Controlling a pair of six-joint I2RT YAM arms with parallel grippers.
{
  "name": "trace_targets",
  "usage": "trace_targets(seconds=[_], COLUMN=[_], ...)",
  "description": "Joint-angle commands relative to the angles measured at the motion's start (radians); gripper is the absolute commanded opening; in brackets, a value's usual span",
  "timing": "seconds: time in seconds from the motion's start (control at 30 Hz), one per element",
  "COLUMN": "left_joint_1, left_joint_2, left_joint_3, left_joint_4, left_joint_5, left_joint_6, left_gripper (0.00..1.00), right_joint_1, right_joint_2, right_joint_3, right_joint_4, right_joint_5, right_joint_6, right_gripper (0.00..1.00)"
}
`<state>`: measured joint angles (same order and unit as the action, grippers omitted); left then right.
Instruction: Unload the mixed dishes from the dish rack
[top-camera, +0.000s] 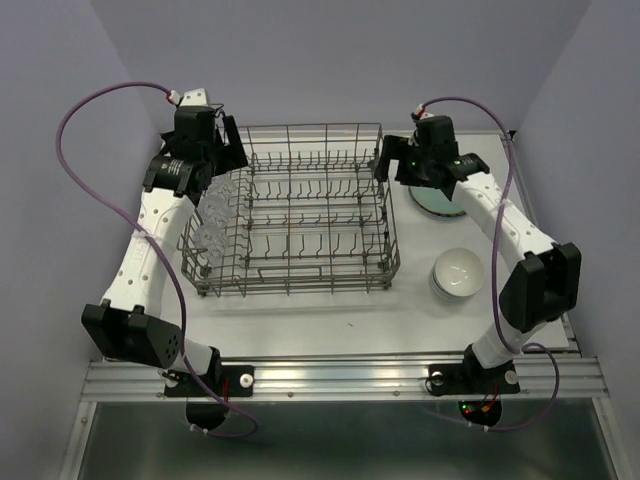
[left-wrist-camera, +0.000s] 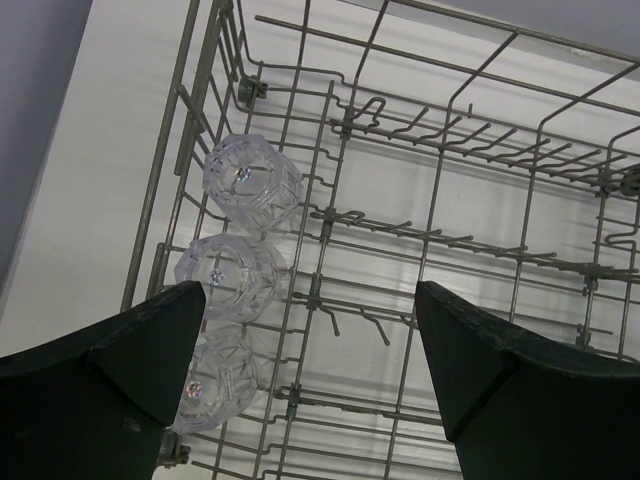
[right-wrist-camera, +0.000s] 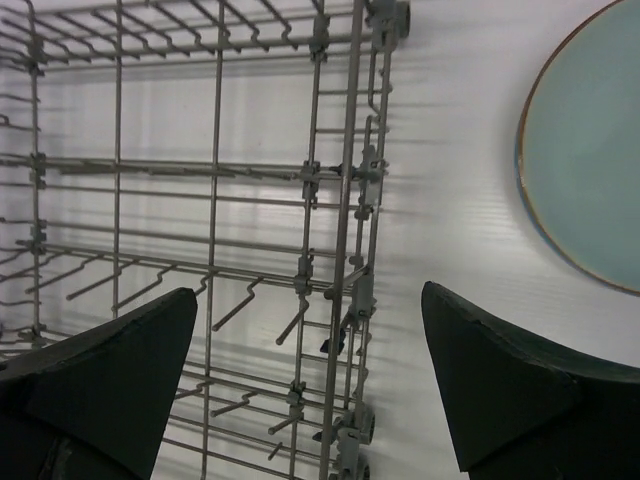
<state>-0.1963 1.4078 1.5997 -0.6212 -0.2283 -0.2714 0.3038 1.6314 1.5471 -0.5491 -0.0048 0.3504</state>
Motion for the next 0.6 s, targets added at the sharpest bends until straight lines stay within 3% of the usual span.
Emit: trace_targets(seconds=[0.0,0.1,0.2,0.33,0.57], left_joint_1=[-0.012,-0.025,-0.037,-0.069,-0.088], left_joint_2=[0.028,0.04,0.06,0.111,0.224], left_joint_3=[0.075,0.08,0.085,0.129,0.229], left_joint_4=[-0.044,-0.038,-0.043,-0.087,-0.199], left_joint_5=[-0.089,-0.091,-0.1,-0.169,-0.281], left_joint_6=[-0.018,-0.015,-0.017,-0.025,-0.081], left_gripper=[0.99,0.99,0.99,0.99,0.99], right_joint_1=[0.052,0.087,0.096,0.097,0.115], right_joint_2=[0.054,0.085,0.084,0.07,0.05], right_joint_3=[-0.013,-0.027,-0.054,-0.094,-0.151], right_joint_4=[0.026,0.023,0.021,0.015,0.028], right_joint_5=[0.067,0.091,0.117,0.17,0.201], right_joint_6=[0.004,0.016,0.051,0.079,0.122], right_gripper=[0.99,0.9,0.72,0.39,0.15])
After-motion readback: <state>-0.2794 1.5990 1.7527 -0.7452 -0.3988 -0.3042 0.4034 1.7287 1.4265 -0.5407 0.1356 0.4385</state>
